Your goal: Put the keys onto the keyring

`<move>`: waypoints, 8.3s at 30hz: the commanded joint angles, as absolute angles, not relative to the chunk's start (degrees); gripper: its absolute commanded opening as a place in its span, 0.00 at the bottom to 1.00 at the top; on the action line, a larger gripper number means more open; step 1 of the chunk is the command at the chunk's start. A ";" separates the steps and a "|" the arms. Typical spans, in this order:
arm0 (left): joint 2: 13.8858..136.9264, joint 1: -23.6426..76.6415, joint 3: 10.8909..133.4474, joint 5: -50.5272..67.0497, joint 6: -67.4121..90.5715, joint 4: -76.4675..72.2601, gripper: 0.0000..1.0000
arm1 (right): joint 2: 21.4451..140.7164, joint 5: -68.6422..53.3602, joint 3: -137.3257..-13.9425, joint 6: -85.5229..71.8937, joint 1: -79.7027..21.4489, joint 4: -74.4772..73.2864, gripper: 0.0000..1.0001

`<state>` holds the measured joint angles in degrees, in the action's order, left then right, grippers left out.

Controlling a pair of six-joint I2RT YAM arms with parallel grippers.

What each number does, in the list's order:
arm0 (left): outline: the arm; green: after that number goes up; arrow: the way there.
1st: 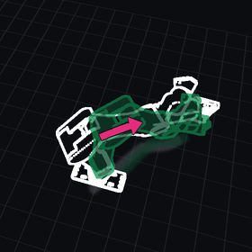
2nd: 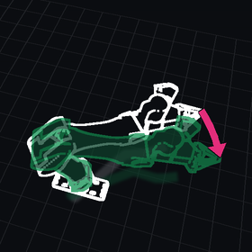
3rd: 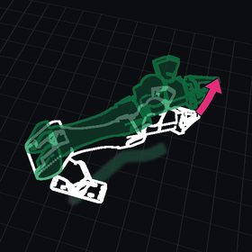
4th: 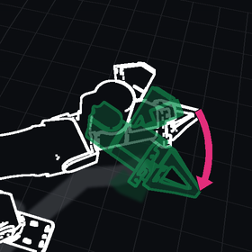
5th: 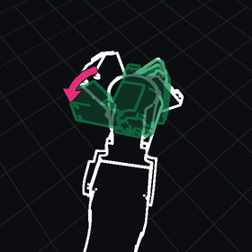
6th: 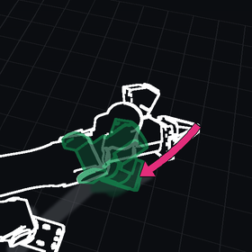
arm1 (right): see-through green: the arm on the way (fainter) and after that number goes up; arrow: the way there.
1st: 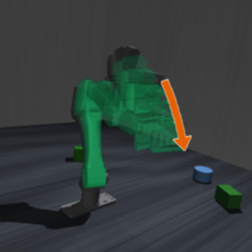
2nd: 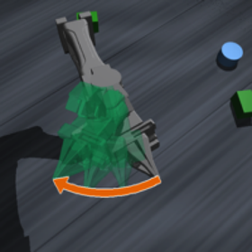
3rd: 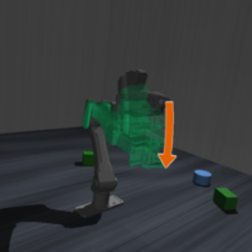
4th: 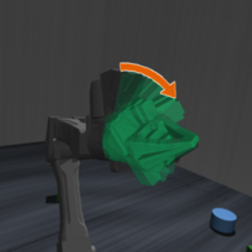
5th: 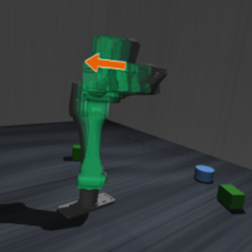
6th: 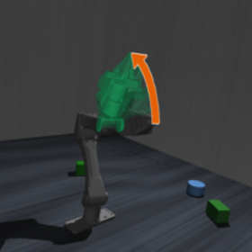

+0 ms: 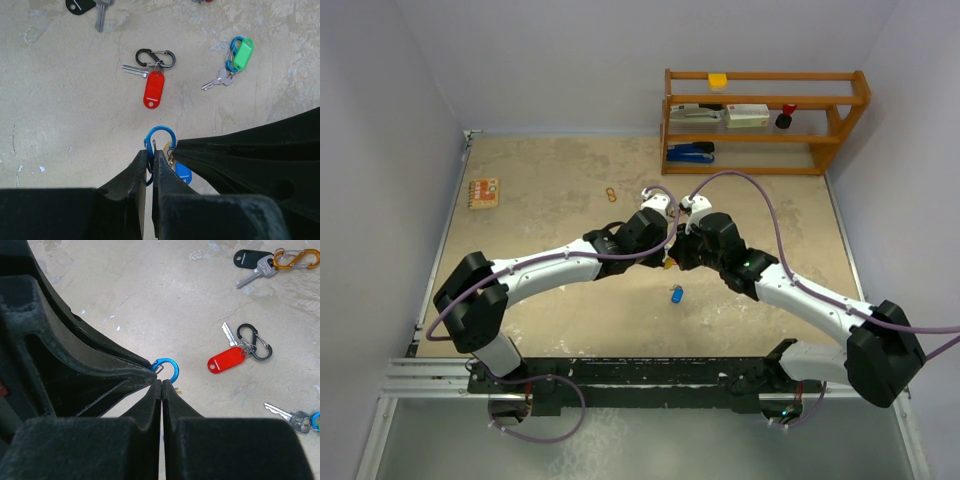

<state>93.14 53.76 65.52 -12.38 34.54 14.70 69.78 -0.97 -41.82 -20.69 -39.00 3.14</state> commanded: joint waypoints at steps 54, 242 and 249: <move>90.51 55.11 68.82 -13.54 32.61 15.00 0.00 | 68.83 1.67 -41.51 -19.61 -39.37 3.42 0.00; 79.72 55.02 43.99 -6.41 33.74 -33.35 0.00 | 55.41 -3.31 -36.05 -41.92 -32.43 12.21 0.24; 79.72 55.02 44.35 -6.43 33.64 -33.52 0.00 | 55.59 -3.54 -36.21 -41.92 -32.39 12.31 0.21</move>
